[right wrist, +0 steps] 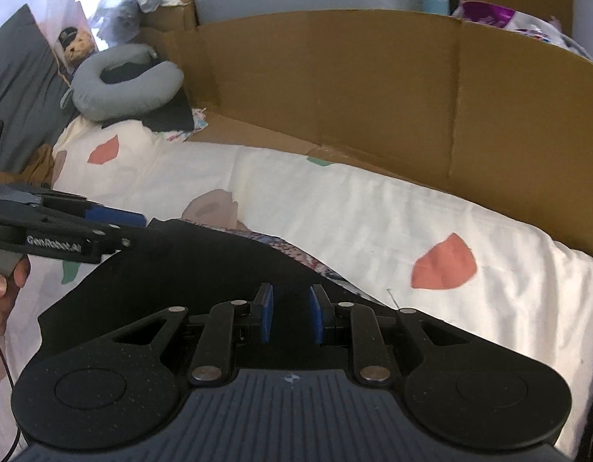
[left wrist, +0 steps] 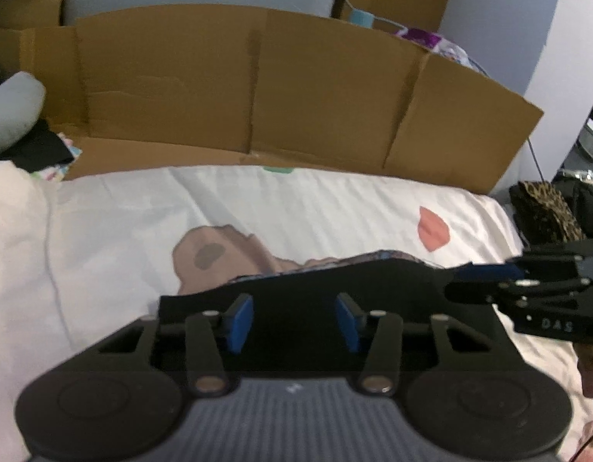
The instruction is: Fold clothes
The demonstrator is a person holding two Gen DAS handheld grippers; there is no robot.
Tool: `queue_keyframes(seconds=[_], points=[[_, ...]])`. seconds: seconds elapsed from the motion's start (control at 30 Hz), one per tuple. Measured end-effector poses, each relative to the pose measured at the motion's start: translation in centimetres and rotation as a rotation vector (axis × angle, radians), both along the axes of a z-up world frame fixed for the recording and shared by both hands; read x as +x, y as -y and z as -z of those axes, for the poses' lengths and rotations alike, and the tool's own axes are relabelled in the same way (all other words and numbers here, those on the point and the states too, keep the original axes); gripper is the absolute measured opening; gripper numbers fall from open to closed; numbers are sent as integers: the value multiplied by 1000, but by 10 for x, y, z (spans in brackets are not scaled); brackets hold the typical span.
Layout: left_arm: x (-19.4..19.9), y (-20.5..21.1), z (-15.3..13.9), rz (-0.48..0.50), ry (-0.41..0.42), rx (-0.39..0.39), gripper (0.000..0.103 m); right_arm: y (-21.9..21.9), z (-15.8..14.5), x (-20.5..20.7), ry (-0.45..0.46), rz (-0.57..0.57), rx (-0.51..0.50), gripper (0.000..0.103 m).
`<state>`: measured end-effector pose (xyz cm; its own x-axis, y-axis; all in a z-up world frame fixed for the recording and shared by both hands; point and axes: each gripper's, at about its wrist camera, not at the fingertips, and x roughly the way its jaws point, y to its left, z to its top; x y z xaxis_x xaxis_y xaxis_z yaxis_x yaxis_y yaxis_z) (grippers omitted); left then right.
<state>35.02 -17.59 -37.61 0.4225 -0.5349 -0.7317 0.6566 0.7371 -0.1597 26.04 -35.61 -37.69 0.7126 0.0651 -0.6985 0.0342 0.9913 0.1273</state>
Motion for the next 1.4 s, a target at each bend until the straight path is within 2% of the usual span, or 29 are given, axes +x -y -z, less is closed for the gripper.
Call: queue_keyframes(seconds=[0.13,0.43,0.57,0.67,0.7,0.8,0.87,0.97,1.03,1.17,1.33,1.4], points=[[4,4,14,1,-19,16,46,-9,5,15,0,-20,-15,22],[9,4,35,19,-3,26,49,-22,26,47,-28,-44,-44,22],[12,4,40,20,0,17,50,-20,36,50,-37,-39,-38,22],[15,5,43,10,-9,2,50,-15,42,52,-40,-13,5,23],[17,5,43,-1,-22,-3,50,-13,43,53,-40,-8,12,26],[19,8,38,0,-26,20,49,-12,43,56,-50,-2,20,26],[16,7,30,-10,-21,19,46,-12,39,58,-59,-4,10,26],[9,1,15,-30,-10,-13,29,-12,25,50,-37,-5,27,27],[1,-4,10,-16,-3,-33,29,-12,16,40,-7,-18,52,27],[-19,-11,6,21,-9,-60,28,-25,8,18,16,-87,16,27],[-32,-15,22,49,-15,10,26,-38,22,3,-26,-140,-43,27],[-34,-18,27,50,-10,38,16,-39,27,-1,-41,-147,-70,27]])
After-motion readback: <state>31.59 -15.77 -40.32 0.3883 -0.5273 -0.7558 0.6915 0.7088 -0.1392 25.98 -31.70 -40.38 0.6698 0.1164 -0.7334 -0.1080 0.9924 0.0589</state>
